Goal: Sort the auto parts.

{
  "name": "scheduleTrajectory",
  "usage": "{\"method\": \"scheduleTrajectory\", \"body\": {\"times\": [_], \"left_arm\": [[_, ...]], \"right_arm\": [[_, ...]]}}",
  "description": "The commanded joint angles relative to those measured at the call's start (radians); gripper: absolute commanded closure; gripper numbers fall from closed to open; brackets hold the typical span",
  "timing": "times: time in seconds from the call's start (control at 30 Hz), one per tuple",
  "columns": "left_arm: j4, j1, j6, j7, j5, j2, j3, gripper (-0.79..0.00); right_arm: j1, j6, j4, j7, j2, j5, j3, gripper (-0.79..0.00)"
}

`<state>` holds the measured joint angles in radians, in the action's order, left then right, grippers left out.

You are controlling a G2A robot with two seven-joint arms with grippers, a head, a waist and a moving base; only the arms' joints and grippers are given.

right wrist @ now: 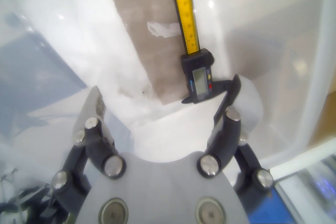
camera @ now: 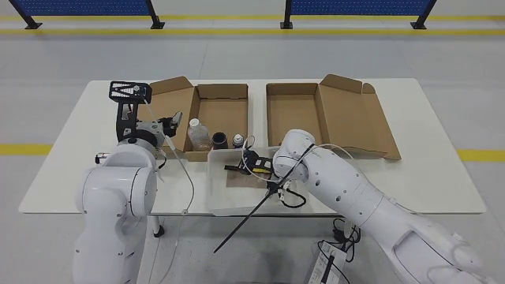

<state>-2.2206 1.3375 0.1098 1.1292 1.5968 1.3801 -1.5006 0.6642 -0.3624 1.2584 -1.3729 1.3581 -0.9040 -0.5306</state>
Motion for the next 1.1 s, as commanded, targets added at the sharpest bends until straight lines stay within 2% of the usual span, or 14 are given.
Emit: {"method": "scheduleTrajectory", "body": {"times": [0.0, 0.4, 0.7, 1.07], "left_arm": [[0.000, 0.000, 0.000, 0.000, 0.000, 0.000, 0.000, -0.785], [0.000, 0.000, 0.000, 0.000, 0.000, 0.000, 0.000, -0.785], [0.000, 0.000, 0.000, 0.000, 0.000, 0.000, 0.000, -0.785], [0.000, 0.000, 0.000, 0.000, 0.000, 0.000, 0.000, -0.785]], "right_arm": [[0.003, 0.000, 0.000, 0.007, 0.000, -0.002, 0.001, -0.785], [-0.009, -0.167, -0.044, 0.082, -0.022, 0.008, -0.008, -0.785], [-0.085, -0.227, -0.134, 0.142, -0.023, 0.098, 0.098, -0.785], [-0.170, -0.245, -0.219, 0.160, 0.017, 0.192, 0.237, -0.785]]}}
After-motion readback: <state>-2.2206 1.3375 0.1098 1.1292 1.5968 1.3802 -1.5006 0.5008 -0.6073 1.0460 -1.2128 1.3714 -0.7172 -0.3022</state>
